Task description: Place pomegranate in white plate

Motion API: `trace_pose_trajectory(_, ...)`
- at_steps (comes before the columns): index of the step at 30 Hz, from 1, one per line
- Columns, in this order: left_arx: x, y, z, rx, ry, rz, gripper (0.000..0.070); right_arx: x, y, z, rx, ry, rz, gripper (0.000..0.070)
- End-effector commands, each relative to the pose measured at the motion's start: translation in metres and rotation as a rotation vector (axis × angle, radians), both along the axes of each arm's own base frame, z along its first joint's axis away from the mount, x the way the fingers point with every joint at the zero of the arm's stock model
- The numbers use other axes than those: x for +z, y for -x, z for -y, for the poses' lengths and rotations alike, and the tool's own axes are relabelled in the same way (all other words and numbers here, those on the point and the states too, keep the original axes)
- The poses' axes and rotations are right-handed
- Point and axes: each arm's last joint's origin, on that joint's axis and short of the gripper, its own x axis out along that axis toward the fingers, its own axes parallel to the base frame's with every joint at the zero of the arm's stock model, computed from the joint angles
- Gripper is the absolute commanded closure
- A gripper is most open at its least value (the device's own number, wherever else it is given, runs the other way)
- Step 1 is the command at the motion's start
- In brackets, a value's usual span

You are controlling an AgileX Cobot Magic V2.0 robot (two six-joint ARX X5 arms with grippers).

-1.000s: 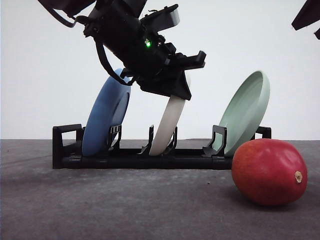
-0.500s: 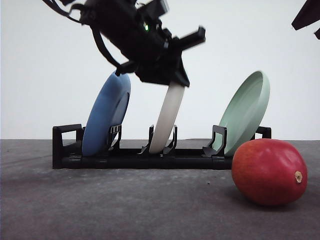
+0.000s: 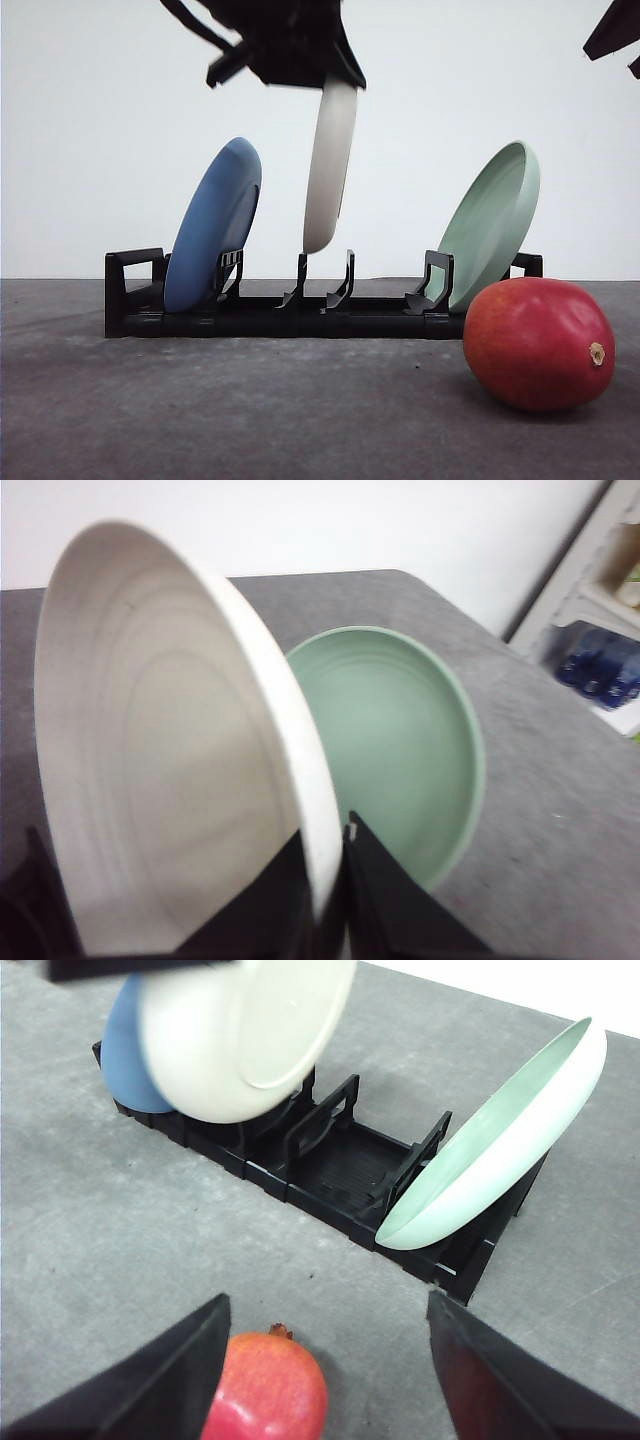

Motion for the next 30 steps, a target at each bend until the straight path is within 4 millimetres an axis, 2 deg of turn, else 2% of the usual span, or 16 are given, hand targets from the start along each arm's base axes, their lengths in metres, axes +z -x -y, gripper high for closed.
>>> trace_pose_trajectory(1, 0.015, 0.005, 0.000, -0.030, 0.043, 0.010, 0.0689, 0.005, 0.000, -0.001, 0.000, -0.017, 0.014, 0.0301)
trace_pose_trajectory(8, 0.042, 0.031, -0.013, -0.125, 0.098, 0.034, 0.0689, 0.005, 0.000, -0.001, 0.000, -0.017, 0.013, 0.0301)
trace_pose_trajectory(12, 0.044, 0.049, -0.020, -0.163, 0.131, 0.068, 0.0689, 0.005, 0.000, -0.001, -0.003, -0.021, 0.009, 0.0301)
trace_pose_trajectory(16, 0.033, 0.067, -0.032, -0.189, 0.194, 0.127, 0.0689, 0.005, 0.000, -0.001, -0.010, -0.035, 0.000, 0.0301)
trace_pose_trajectory(24, -0.002, 0.100, -0.059, -0.212, 0.329, 0.227, 0.0689, 0.005, 0.000, -0.001, -0.012, -0.036, -0.002, 0.0301)
trace_pose_trajectory(30, -0.029, 0.112, -0.070, -0.236, 0.261, 0.236, 0.0689, 0.005, 0.000, -0.001, -0.011, -0.035, -0.002, 0.0301)
